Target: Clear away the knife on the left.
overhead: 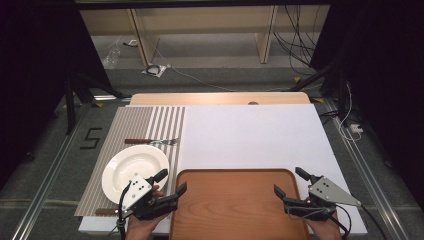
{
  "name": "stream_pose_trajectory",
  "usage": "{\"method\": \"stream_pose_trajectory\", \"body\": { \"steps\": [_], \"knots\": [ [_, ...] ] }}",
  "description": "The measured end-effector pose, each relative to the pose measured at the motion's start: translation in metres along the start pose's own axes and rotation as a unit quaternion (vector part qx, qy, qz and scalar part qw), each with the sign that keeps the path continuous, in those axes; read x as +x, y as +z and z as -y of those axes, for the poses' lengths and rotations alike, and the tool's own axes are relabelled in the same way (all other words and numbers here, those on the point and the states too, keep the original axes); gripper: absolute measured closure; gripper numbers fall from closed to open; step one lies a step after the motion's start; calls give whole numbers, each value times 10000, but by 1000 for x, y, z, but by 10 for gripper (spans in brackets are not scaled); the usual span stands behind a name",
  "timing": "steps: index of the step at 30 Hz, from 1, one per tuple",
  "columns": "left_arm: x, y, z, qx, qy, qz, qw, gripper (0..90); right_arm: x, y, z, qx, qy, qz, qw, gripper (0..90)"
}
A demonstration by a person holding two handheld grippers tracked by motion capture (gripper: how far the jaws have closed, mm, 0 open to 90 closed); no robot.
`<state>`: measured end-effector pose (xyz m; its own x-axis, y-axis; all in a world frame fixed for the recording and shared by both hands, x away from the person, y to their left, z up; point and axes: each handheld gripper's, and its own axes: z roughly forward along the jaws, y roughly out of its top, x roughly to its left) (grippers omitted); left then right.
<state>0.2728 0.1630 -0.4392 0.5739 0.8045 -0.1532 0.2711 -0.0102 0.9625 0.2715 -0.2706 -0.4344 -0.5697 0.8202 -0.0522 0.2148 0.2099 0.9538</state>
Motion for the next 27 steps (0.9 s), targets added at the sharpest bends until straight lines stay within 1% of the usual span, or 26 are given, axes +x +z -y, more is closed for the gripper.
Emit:
{"method": "stream_pose_trajectory", "body": {
  "steps": [4,7,10,14,16,18,19,21,22,23,25,27],
  "knots": [
    [1,-1,-3,166,76,-87,9998,220,0,0,0,-7,17,4,10000,144],
    [3,0,-4,394,53,-130,9991,220,0,0,1,9,12,8,10000,144],
    [3,1,-6,580,130,-177,9981,220,0,-1,1,24,16,6,10000,144],
    [5,-1,-11,712,103,-152,9973,220,0,-1,1,27,33,3,10000,144],
    [7,-2,-13,826,119,-127,9964,218,0,-1,1,27,45,1,10000,144],
    [8,-3,-14,1001,117,-122,9948,219,0,0,2,31,49,-12,10000,144],
    [9,-3,-14,1108,117,-138,9937,220,1,0,1,57,45,-12,10000,144],
    [12,-3,-12,1339,139,-87,9909,219,1,0,2,46,40,-18,10000,144],
    [13,-3,-11,1422,181,-103,9896,220,1,0,1,44,37,-25,10000,144],
    [14,-4,-10,1471,209,-129,9888,220,1,0,1,44,37,-25,10000,144],
    [17,-7,-10,1551,196,-112,9876,220,1,0,1,39,37,-24,10000,144],
    [19,-10,-11,1583,228,-122,9871,221,1,0,1,45,39,-28,10000,144]
  ]
}}
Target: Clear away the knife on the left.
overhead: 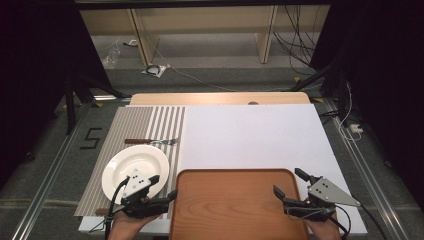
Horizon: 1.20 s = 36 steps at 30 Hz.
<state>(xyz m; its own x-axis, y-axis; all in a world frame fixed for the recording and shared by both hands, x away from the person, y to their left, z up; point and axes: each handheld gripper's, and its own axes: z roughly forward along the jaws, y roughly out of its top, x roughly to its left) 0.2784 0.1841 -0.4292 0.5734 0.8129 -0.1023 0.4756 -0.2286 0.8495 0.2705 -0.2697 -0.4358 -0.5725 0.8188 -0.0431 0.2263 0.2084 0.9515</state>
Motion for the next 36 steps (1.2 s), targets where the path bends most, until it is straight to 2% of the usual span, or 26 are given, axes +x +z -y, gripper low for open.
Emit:
{"method": "stream_pose_trajectory", "body": {
  "steps": [11,20,25,36],
  "knots": [
    [13,-15,3,380,95,-70,9992,223,1,2,0,7,1,-23,10000,145],
    [22,-26,10,771,182,-76,9968,226,1,2,0,25,8,-36,10000,146],
    [27,-31,12,907,245,-161,9954,227,1,2,0,36,4,-44,10000,147],
    [37,-45,22,1096,222,-331,9932,229,2,3,0,16,6,-67,10000,147]
  ]
}}
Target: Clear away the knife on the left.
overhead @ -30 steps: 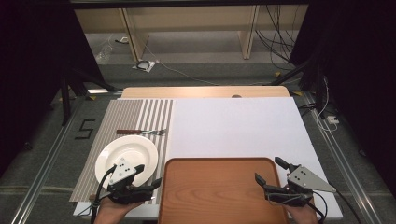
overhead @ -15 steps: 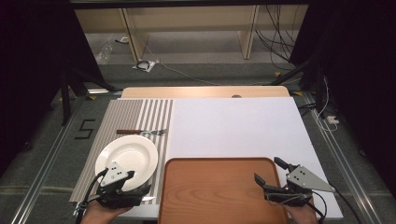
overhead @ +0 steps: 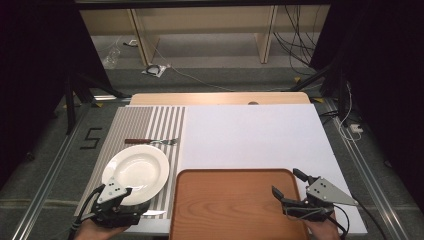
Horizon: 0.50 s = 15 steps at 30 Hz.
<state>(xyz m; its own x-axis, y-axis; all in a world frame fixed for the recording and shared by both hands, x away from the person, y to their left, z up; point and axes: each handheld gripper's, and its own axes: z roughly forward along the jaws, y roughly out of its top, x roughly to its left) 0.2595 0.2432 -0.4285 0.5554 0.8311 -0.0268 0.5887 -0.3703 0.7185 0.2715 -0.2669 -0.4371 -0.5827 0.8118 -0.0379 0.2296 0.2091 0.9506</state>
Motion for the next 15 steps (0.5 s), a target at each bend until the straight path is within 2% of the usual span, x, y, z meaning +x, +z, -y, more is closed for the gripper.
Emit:
{"method": "stream_pose_trajectory", "body": {
  "steps": [15],
  "knots": [
    [14,-14,15,241,-4,-291,9993,231,0,0,0,-14,-7,-29,10000,147]
  ]
}}
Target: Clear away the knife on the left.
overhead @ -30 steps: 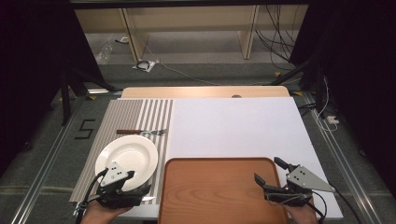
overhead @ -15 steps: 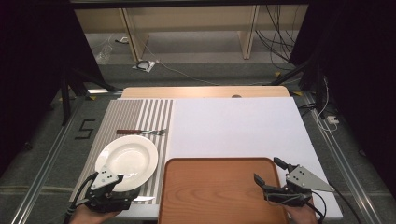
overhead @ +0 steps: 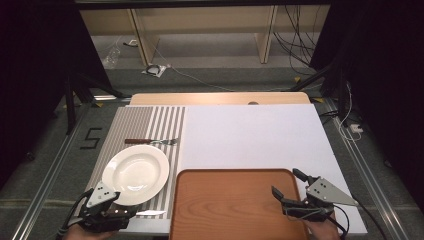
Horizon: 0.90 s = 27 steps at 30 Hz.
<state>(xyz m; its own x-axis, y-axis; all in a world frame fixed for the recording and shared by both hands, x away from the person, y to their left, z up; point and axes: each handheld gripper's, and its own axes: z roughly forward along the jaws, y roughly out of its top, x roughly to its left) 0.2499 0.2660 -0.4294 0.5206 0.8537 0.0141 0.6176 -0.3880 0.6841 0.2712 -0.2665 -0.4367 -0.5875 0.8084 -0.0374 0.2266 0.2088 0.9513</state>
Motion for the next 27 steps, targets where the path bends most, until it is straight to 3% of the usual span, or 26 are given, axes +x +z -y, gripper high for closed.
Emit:
{"method": "stream_pose_trajectory", "body": {
  "steps": [11,22,27],
  "knots": [
    [12,-3,12,293,-32,-189,9994,230,1,0,0,12,-33,-9,10000,147],
    [28,0,20,731,-95,-216,9970,231,0,0,0,34,-30,-5,10000,149],
    [35,6,20,948,-47,-110,9954,232,0,0,0,28,-20,-7,10000,149]
  ]
}}
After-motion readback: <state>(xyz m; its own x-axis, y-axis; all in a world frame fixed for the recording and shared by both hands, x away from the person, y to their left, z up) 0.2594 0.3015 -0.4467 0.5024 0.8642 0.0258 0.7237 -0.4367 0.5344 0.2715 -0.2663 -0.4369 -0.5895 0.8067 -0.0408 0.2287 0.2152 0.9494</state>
